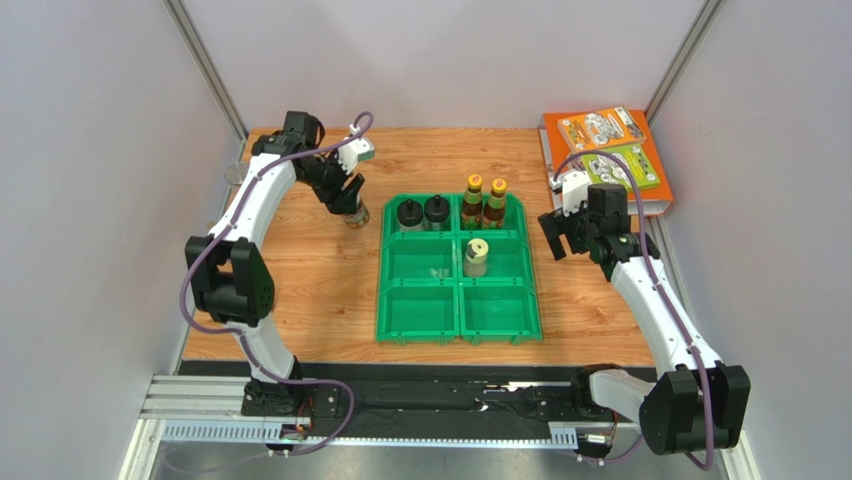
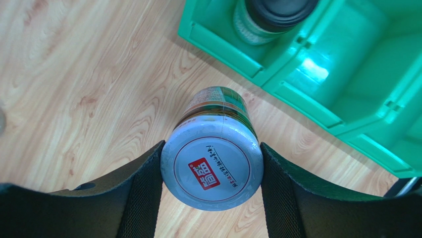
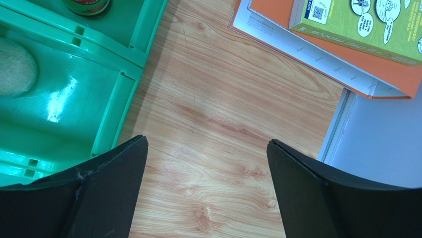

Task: Organize the condiment bottles
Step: Place the bottle in the storage box.

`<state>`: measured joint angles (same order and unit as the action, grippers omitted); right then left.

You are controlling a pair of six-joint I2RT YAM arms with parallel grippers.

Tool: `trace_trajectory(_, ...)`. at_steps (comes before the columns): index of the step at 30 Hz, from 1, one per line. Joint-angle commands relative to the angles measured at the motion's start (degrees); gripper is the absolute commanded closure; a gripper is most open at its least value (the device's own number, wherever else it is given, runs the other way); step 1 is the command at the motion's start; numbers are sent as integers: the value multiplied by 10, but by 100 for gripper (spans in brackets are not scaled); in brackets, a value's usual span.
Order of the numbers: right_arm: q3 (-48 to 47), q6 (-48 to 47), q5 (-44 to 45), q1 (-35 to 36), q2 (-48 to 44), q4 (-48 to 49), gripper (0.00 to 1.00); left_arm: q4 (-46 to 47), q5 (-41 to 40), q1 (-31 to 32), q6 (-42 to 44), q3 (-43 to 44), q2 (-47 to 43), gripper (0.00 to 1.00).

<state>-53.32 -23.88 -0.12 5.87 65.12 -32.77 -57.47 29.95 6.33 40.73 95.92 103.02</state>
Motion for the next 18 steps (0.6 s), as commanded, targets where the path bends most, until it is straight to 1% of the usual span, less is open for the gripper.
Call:
trace_trajectory(1, -25, -4, -8, 3, -18, 8, 7, 15, 27, 27, 0, -20, -80, 100)
trace_trajectory(6, -26, -3, -9, 2, -22, 8, 7, 5, 36, 65, 1, -54, -141, 100)
trace_trajectory(12, -25, -3, -10, 4, -22, 8, 7, 21, 20, 159, -21, -80, -195, 100)
trace_trajectory(13, -27, -3, -9, 3, -22, 8, 7, 26, 14, 183, -31, -83, -198, 100)
trace_trajectory(18, -25, -1, -12, 2, -28, 8, 7, 73, -19, 241, -60, -93, -183, 100)
